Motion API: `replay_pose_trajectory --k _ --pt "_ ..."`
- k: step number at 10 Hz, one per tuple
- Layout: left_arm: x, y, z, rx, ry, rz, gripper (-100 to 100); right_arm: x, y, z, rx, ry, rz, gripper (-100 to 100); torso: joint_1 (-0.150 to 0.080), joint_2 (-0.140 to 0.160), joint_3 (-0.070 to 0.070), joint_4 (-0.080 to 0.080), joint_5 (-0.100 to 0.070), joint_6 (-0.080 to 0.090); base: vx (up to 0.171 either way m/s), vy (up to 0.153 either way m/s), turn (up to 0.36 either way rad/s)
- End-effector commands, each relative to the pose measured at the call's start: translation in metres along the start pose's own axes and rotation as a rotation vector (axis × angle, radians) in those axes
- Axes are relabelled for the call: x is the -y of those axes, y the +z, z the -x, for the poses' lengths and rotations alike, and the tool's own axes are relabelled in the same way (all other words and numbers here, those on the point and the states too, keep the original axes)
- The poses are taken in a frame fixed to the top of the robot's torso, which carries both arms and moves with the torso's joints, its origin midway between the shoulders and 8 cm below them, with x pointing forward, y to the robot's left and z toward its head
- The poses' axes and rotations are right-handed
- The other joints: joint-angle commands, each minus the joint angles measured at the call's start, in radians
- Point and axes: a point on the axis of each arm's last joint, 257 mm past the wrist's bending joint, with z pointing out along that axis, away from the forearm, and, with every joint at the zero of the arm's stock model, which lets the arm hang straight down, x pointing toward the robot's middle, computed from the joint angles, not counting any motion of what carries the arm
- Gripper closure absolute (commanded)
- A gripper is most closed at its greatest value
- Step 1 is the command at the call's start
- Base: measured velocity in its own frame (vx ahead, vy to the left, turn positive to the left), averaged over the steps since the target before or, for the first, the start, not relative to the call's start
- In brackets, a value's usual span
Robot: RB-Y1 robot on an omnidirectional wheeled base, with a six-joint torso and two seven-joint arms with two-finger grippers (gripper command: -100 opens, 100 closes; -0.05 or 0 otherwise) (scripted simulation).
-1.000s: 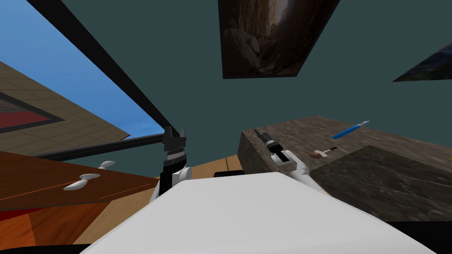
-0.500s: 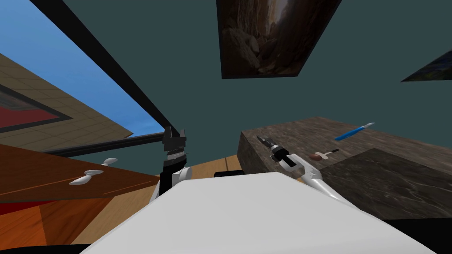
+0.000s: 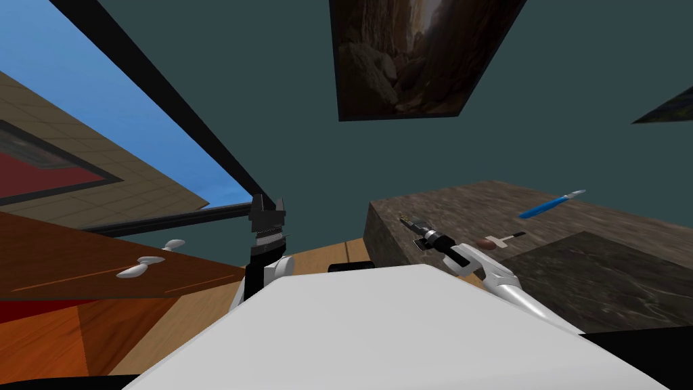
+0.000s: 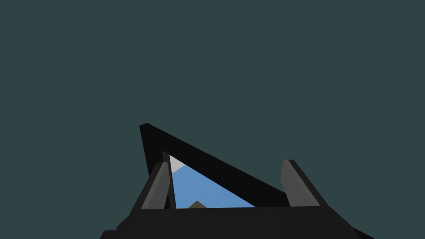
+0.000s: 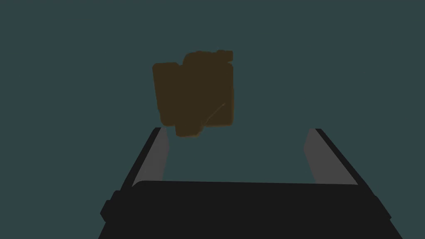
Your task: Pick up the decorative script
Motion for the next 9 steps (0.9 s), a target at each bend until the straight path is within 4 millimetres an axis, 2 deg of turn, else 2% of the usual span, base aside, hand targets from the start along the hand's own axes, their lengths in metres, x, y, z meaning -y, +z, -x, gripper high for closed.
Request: replay_pose_trajectory --k 1,2,3,4,5,6,9 --pt "0.0 0.0 0.0 0.0 0.0 0.0 0 0.0134 -0.0108 -0.0177 -0.056 -0.049 -0.006 -100 0.0 0.0 0.0 0.0 0.0 0.0 -0.001 -0.011 0.045" --pt "0.0 0.0 0.0 0.0 0.0 0.0 0 0.0168 -0.0142 -0.023 -0.072 -0.062 -0.007 -100 0.0 0.0 0.0 0.0 0.0 0.0 0.0 -0.008 0.029" --pt "0.0 0.0 0.0 0.0 0.0 0.0 0 0.0141 -0.0097 -0.0171 -0.059 -0.051 -0.008 -100 0.001 0.0 0.0 0.0 0.0 0.0 0.0 0.0 0.0" --pt "0.0 0.0 0.0 0.0 0.0 0.0 0 0.0149 -0.0104 -0.0177 -0.061 -0.053 -0.007 0 0.001 0.0 0.0 0.0 0.0 0.0 0.0 0.0 0.0" --pt "0.0 0.0 0.0 0.0 0.0 0.0 0 0.0148 -0.0103 -0.0176 -0.06 -0.052 -0.007 -100 0.001 0.0 0.0 0.0 0.0 0.0 0.0 0.0 0.0" --pt "0.0 0.0 0.0 0.0 0.0 0.0 0 0.0148 -0.0103 -0.0177 -0.061 -0.052 -0.007 100 0.002 0.0 0.0 0.0 0.0 0.0 0.0 0.0 0.0" --pt "0.0 0.0 0.0 0.0 0.0 0.0 0 0.0147 -0.0095 -0.0152 -0.056 -0.054 -0.006 100 0.0 -0.002 -0.002 -0.002 -0.002 0.0 0.0 0.0 0.0"
